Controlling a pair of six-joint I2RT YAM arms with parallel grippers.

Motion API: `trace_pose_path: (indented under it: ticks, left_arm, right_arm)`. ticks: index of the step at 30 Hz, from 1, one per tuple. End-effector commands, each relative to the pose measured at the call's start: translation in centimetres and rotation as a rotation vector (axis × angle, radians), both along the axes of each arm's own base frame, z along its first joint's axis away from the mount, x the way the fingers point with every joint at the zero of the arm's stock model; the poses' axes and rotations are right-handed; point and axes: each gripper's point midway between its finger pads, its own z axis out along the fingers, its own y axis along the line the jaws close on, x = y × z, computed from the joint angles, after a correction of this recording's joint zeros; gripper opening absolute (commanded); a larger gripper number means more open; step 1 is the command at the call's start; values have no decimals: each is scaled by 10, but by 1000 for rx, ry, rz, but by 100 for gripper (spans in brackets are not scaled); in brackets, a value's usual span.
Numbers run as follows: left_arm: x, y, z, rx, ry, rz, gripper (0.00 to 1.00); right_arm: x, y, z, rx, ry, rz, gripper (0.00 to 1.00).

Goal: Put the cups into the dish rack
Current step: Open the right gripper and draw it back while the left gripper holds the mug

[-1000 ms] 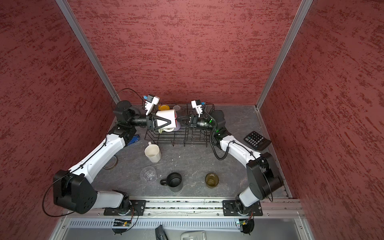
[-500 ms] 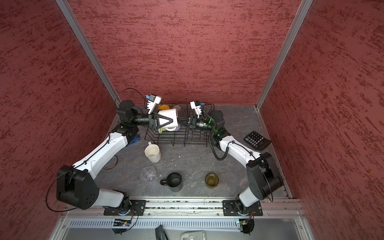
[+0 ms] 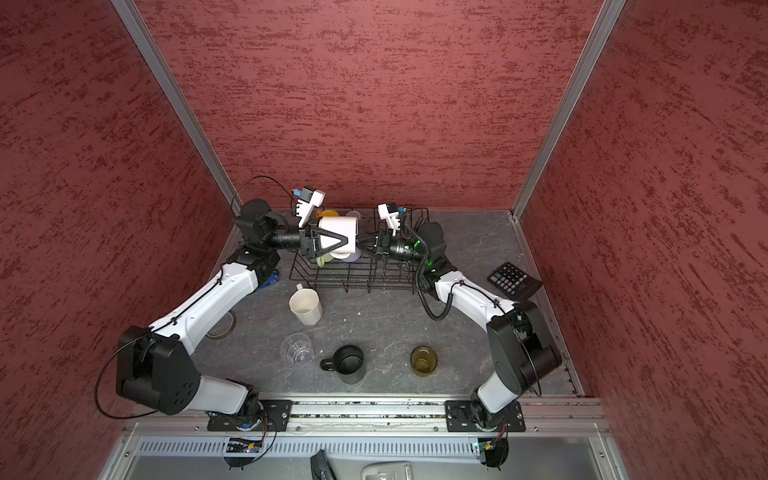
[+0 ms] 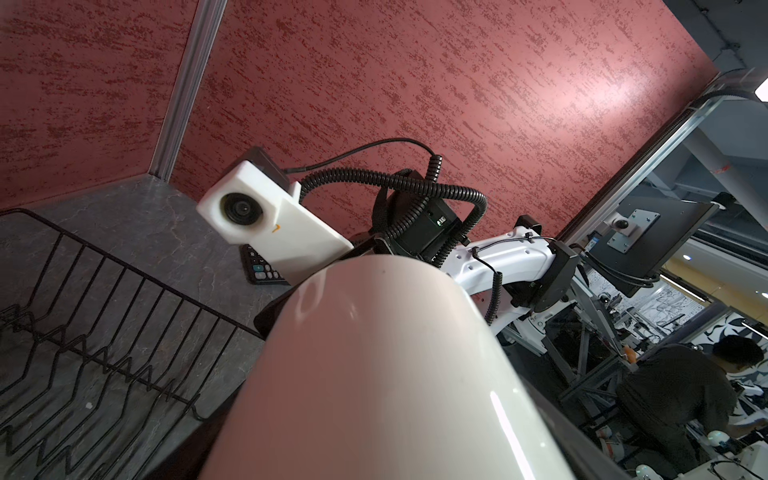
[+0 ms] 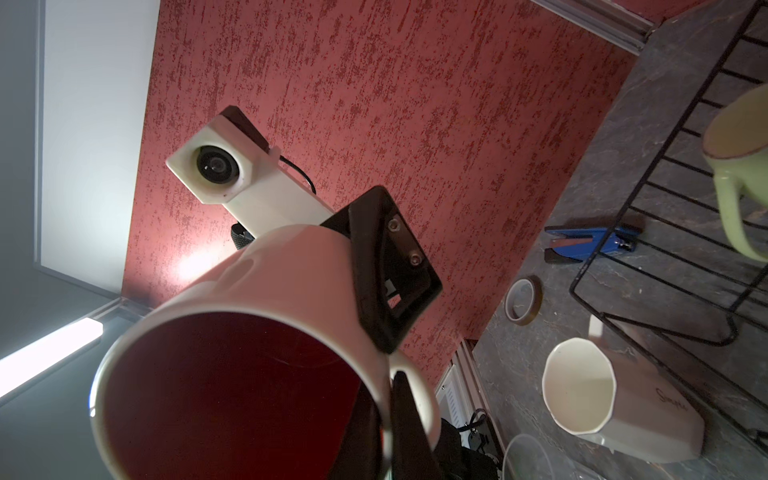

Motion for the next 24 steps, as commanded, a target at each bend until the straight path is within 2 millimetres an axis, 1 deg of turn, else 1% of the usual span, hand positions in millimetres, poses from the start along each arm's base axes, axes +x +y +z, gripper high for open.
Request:
trace_pose_path:
  ticks: [1,2,3,4,5,6,7,9,10,11,12,13,14,15,19,24]
  left_arm:
    - [3,-4,18,-26,-63,17,18]
    - [4,-4,18,-27,-64,17,27]
    - [3,-5,18,-27,-63,15,38]
    - [3,-5,18,-27,-64,14,52]
    - [3,-5,19,-27,-66,13,63]
    - [3,-5,19,-28,-66,13,70]
    - [3,-5,19,-28,-64,13,75]
    - [3,-6,18,-28,-61,10,76]
    - [3,-7,18,-27,-59,8,75]
    - [3,-7,19,-28,-58,6,69]
    - [2,-7,19,-27,-56,-1,57]
    - [2,-7,19,-27,-51,-5,30]
    - [5,-6,19,-27,-38,3,8]
    - [6,-5,20,-30,-34,12,0]
    - [6,0,23,-35,-40,21,0]
    - [4,6,25,-30,-41,23,0]
  right_arm:
    - [-12,8,12,52,-40,41,0]
    - [-12,8,11,53,-37,43,0]
    - [-13,9,12,54,-39,44,0]
    - [-13,9,11,54,-38,46,0]
    - [-13,10,11,55,-39,46,0]
    - [-14,10,11,55,-39,47,0]
    - [-13,10,12,56,-37,46,0]
    - [-13,11,11,56,-34,47,0]
    - [-13,11,10,56,-35,47,0]
    - [-13,11,11,58,-34,45,0]
    - [-13,11,10,57,-33,43,0]
    - [-13,11,9,56,-29,43,0]
    - [-13,11,9,56,-30,44,0]
    - [-13,11,9,56,-31,43,0]
    - [-12,11,8,54,-31,40,1]
    - [-9,11,4,46,-21,31,19]
